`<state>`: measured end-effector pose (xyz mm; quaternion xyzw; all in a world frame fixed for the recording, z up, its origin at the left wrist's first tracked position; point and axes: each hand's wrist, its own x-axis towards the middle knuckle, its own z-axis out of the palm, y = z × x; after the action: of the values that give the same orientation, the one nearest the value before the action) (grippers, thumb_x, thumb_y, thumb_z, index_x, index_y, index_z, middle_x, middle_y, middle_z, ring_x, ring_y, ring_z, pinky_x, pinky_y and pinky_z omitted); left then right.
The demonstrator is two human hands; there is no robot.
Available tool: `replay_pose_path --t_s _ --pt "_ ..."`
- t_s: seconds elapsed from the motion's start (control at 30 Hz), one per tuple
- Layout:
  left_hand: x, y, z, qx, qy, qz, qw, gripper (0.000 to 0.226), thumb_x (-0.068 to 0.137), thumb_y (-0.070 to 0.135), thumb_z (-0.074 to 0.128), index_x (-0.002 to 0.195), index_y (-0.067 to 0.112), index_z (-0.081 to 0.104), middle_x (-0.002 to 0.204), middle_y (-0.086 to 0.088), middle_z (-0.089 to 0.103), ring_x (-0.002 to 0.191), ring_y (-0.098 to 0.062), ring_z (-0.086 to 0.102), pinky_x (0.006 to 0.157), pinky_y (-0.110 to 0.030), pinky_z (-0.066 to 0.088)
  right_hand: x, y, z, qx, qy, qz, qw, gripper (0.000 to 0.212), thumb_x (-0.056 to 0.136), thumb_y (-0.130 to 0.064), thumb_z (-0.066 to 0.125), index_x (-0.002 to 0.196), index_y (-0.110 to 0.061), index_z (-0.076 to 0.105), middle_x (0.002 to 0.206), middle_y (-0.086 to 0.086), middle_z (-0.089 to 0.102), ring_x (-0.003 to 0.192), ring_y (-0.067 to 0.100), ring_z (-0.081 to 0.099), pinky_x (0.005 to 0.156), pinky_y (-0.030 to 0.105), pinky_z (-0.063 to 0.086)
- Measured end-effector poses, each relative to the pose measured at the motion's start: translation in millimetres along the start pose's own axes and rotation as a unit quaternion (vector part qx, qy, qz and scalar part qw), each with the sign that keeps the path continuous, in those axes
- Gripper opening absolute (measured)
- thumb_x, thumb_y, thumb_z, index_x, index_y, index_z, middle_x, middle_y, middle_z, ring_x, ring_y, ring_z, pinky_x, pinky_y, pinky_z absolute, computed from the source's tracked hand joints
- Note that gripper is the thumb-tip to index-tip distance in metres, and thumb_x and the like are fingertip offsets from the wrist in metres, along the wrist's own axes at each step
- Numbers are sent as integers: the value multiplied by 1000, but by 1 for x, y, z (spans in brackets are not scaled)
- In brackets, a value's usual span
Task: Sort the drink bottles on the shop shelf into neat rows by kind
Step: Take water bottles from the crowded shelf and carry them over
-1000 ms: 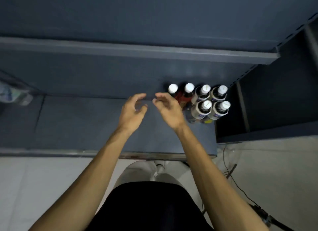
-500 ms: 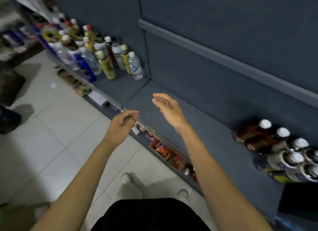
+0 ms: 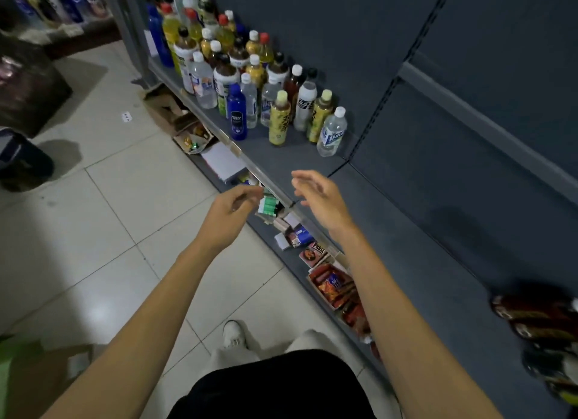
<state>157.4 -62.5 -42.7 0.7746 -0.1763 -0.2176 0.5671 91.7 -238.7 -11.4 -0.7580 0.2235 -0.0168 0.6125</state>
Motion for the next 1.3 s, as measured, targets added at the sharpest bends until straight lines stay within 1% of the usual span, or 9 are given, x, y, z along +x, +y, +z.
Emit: replay_pose_path --t_s 0.07,0.13,0.33,0.47,0.6,0.77,0.9,1.17,1.3 --pt "21 -4 -15 -11 -6 2 1000 25 97 10 47 107 27 63 106 12 66 101 -3 61 93 -27 48 10 6 7 -7 7 21 1000 26 96 -25 56 121 -17 62 104 -16 61 96 -2 59 72 3 46" --pt "45 -10 -27 -18 -12 8 1000 25 97 10 48 106 26 65 107 9 68 103 -8 62 96 -32 49 24 14 14 -3 15 37 999 26 97 -25 56 120 -17 63 104 -16 61 100 3 60 68 2 46" --pt "133 -16 -48 18 -59 28 998 23 97 8 49 112 13 65 108 -2 68 103 -17 63 96 -38 51 113 11 32 39 47 53 997 18 96 -27 57 112 -23 64 105 -15 63 105 10 61 88 21 48" --pt "192 -23 -74 79 -74 4 994 26 97 9 47 116 12 64 110 0 67 103 -13 63 95 -37 51 197 3 51 66 41 47 996 15 95 -31 57 108 -28 63 112 -10 64 109 13 61 92 29 48" --pt "244 -16 -112 123 -54 -39 990 27 98 8 44 114 16 64 110 -2 67 99 -15 64 92 -37 52 274 -20 70 104 24 44 993 19 95 -26 58 111 -19 65 107 -9 65 106 14 62 89 27 49" --pt "314 -5 -149 128 -36 -25 991 27 92 18 46 114 19 63 111 -2 66 101 -17 63 90 -38 52 355 -52 88 86 -4 33 996 20 95 -30 57 110 -20 65 110 -2 67 103 16 64 90 34 52" --pt "374 -1 -164 122 -42 -5 992 25 97 11 47 117 15 61 115 -3 64 103 -17 62 91 -33 50 405 -63 91 78 -4 53 996 17 94 -29 58 107 -21 65 107 -5 68 104 15 64 89 32 51" --pt "490 -30 -172 100 -178 46 978 28 93 9 49 119 10 59 108 1 62 99 -9 60 82 -10 48 457 -58 86 67 147 127 979 13 95 -17 59 106 -14 64 99 -4 65 97 15 62 86 30 50" --pt "529 -33 -165 81 -252 45 963 32 90 -5 53 117 9 59 108 -2 62 100 -13 60 85 -14 46 460 -47 86 -4 234 150 961 18 92 -9 62 109 -5 64 103 4 67 93 12 62 82 17 48"
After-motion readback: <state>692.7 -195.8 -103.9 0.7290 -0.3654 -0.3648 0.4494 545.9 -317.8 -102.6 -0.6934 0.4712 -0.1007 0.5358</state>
